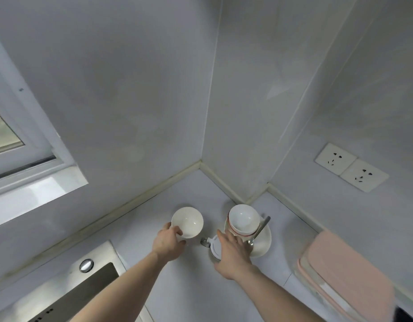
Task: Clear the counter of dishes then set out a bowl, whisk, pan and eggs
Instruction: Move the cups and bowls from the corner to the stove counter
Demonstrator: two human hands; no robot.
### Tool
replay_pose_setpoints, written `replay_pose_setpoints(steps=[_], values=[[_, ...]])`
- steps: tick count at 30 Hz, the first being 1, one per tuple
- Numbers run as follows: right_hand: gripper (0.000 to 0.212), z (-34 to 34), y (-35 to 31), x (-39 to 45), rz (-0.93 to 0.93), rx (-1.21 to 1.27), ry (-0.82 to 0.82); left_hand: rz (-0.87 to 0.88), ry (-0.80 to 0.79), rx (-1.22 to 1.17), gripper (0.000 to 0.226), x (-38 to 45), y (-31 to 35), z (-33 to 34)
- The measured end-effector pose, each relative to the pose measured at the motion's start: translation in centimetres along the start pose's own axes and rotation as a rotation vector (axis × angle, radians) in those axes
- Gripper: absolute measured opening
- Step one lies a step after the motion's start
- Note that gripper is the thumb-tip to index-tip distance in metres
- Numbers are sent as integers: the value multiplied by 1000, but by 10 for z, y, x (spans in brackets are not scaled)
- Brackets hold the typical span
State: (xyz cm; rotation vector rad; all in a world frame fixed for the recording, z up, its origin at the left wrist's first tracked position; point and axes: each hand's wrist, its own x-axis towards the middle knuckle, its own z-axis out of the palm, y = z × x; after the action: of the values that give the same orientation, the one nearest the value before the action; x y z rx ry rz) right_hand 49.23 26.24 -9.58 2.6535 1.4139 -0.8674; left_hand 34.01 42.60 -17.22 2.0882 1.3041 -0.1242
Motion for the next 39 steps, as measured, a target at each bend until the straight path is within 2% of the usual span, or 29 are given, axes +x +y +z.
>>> replay_pose_setpoints(steps=[2,6,8,15,22,27,31,39], values=[[92,5,0,9,13,-9,-6,10,53,-35,26,6,-2,3],[60,17,0,16,2,-2,63,27,157,-127,22,1,-7,8],[55,24,0,16,-4,3,55,36,192,-184,24,-10,-12,10],[61,41,4,-2,2,83,31,44,255,-388,25,-74,-31,4],[69,64,19,-61,1,125,7,58,253,-359,26,-169,-36,-9],[77,77,54,-135,57,370,35,156,245,-314,28,-226,-13,-1],[84,65,85,-201,94,499,153,266,229,-274,25,-254,21,2],[96,59,185,-409,222,742,449,605,98,-230,25,-354,140,52]])
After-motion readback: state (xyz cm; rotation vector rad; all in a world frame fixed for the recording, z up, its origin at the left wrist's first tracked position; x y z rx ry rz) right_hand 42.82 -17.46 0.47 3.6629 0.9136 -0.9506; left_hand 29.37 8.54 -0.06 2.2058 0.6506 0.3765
